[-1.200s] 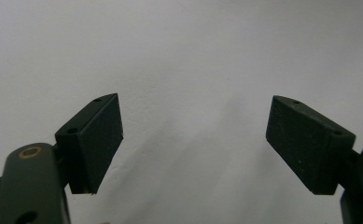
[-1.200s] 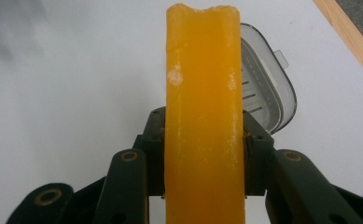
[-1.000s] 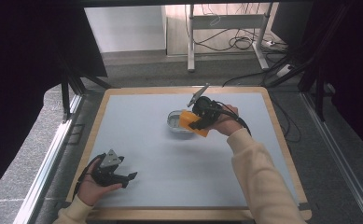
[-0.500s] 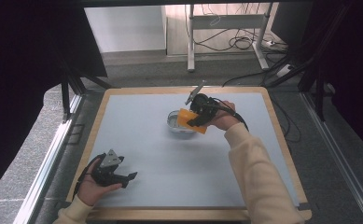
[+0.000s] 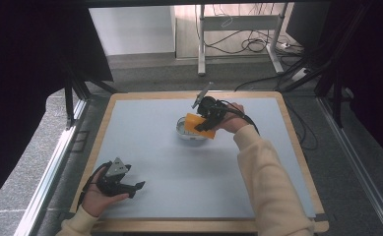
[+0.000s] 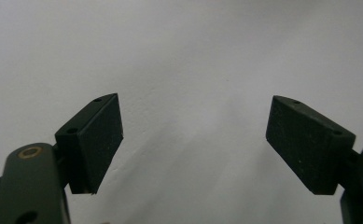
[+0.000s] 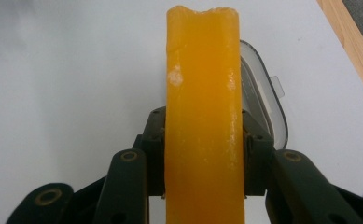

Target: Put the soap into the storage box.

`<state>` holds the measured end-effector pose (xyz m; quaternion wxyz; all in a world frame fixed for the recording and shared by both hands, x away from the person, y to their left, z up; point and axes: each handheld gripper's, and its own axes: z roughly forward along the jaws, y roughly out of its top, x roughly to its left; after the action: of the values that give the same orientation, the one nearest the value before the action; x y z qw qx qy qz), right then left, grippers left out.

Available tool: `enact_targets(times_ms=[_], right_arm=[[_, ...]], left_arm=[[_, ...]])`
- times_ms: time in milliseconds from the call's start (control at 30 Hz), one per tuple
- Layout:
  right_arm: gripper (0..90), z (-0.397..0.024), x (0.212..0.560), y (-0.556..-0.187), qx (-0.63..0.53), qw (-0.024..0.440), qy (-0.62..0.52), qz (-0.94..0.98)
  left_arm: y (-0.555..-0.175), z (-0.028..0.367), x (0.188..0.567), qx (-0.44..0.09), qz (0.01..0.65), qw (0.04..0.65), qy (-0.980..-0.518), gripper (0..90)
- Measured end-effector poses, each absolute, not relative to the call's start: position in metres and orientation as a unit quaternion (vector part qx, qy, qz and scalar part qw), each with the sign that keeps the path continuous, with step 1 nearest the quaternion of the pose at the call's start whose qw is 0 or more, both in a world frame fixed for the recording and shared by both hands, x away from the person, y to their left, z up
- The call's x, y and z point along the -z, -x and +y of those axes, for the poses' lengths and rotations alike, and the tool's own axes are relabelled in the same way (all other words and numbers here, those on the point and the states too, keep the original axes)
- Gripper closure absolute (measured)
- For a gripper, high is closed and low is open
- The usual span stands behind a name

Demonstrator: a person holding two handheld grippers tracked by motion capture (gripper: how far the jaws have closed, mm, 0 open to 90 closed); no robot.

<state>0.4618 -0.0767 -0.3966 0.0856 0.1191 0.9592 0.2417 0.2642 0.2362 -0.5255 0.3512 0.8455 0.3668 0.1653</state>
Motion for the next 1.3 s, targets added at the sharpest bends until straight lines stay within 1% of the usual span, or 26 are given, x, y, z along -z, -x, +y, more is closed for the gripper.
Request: enact_targets(times_ms=[467, 700, 1300], right_arm=[[61.8, -0.066, 0.396, -0.475, -0.237, 0.086, -0.112, 0.961], [61.8, -0.064, 0.397, -0.485, -0.241, 0.074, -0.101, 0.962], [61.8, -0.056, 0.410, -0.506, -0.228, 0.072, -0.078, 0.968]], left_arm=[[-0.264, 0.237, 0.525, -0.165, 0.367, 0.351, -0.845, 18.9], [-0.264, 0.237, 0.525, -0.164, 0.367, 0.351, -0.846, 18.9], [-0.264, 0.236, 0.526, -0.165, 0.365, 0.351, -0.846, 18.9]])
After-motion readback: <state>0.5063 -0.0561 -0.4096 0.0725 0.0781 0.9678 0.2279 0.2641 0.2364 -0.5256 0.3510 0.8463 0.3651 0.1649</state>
